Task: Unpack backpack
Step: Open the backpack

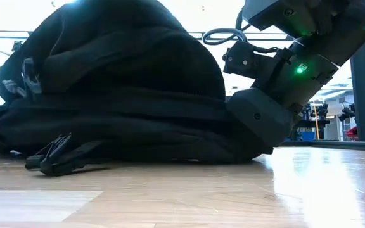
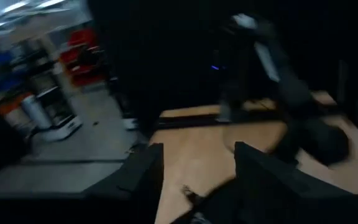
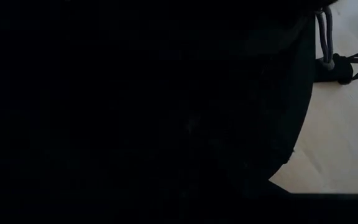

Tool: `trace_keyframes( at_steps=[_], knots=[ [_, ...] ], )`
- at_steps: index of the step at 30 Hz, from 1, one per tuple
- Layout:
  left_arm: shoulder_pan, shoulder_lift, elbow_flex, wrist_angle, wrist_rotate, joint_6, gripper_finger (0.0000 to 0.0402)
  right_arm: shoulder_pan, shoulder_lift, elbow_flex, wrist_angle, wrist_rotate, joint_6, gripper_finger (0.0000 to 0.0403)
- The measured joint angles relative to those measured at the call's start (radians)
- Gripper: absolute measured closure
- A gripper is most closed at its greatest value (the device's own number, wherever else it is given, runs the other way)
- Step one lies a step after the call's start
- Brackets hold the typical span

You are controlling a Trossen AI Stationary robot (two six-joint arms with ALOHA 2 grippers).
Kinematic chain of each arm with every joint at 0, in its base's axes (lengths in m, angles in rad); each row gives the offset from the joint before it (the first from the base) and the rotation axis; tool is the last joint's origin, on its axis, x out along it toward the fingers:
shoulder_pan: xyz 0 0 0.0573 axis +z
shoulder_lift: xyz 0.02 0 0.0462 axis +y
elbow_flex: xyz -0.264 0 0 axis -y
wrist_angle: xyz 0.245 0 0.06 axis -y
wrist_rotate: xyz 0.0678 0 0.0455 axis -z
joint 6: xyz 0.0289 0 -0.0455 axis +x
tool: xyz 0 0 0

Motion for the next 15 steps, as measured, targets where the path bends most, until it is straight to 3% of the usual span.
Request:
trace_keyframes(
  at_steps=[7,15],
  knots=[
    [0.111,0.328,-0.011,0.282,0.194,0.105,0.0208,-0.004,0.0,0.0,0.003,-0.005,0.0,0.0403],
    [0.318,0.586,0.056,0.284,0.469,-0.043,0.0208,-0.004,-0.002,0.0,0.004,-0.006,0.0,0.0403]
  ],
)
